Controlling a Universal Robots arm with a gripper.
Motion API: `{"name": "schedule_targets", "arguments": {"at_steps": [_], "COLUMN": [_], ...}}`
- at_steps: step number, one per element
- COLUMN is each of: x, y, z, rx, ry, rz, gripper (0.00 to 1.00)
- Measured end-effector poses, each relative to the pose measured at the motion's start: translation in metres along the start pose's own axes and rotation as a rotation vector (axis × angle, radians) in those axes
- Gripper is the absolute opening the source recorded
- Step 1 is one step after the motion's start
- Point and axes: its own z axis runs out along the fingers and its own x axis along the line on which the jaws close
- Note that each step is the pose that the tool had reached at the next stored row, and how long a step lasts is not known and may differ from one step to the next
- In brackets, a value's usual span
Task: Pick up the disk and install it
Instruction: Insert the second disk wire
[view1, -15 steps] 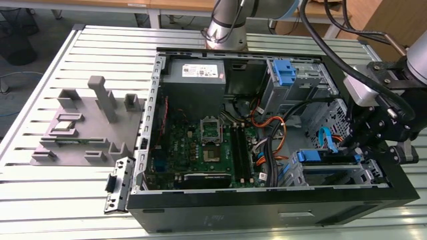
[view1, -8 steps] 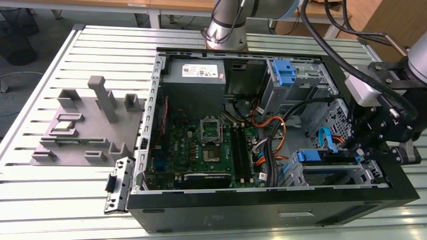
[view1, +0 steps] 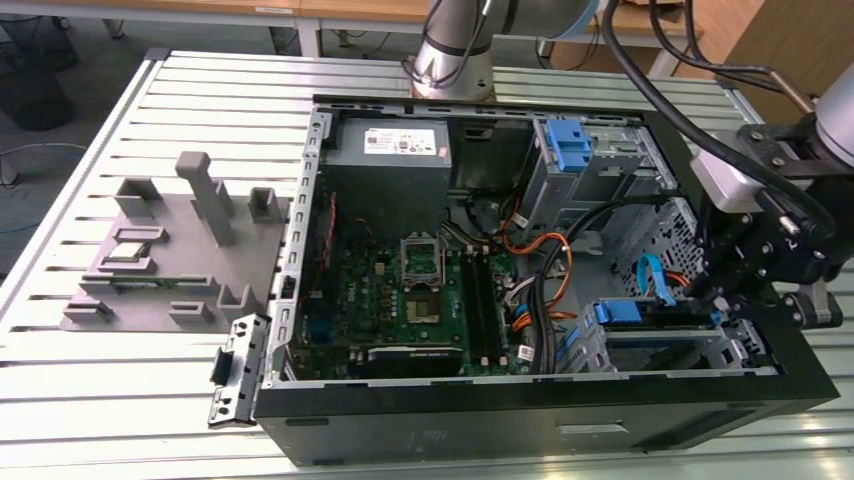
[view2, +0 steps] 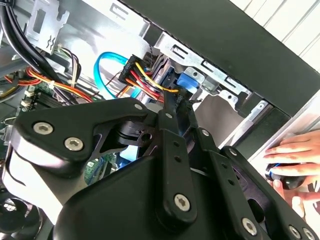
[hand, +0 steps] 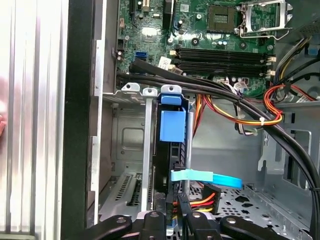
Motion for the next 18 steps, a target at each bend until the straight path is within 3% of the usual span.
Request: {"name": "schedule_targets", "arguments": {"at_steps": [6,7,10,11,12,18], "x": [-0.0028,-0.0028,-0.0029,-0.0029,-0.0030,-0.0038], "y": [-0.0001,-0.0001,-0.0001,-0.0001,-0.0002,-0.0002], "z": [0.0006,0.0005,0.0006,0.0005,0.0005,0.0013], "rx": [-0.0001,-0.0004,-0.0016,-0.0019,-0.0020,-0.0020], "ry": [0.0020,0.0103,0.0473,0.0563,0.0592,0.0594], "rz": [-0.003,-0.003,-0.004,-0.004,-0.004,-0.005], "gripper": [0.24,0.24,0.24,0.24,0.24,0.24]}}
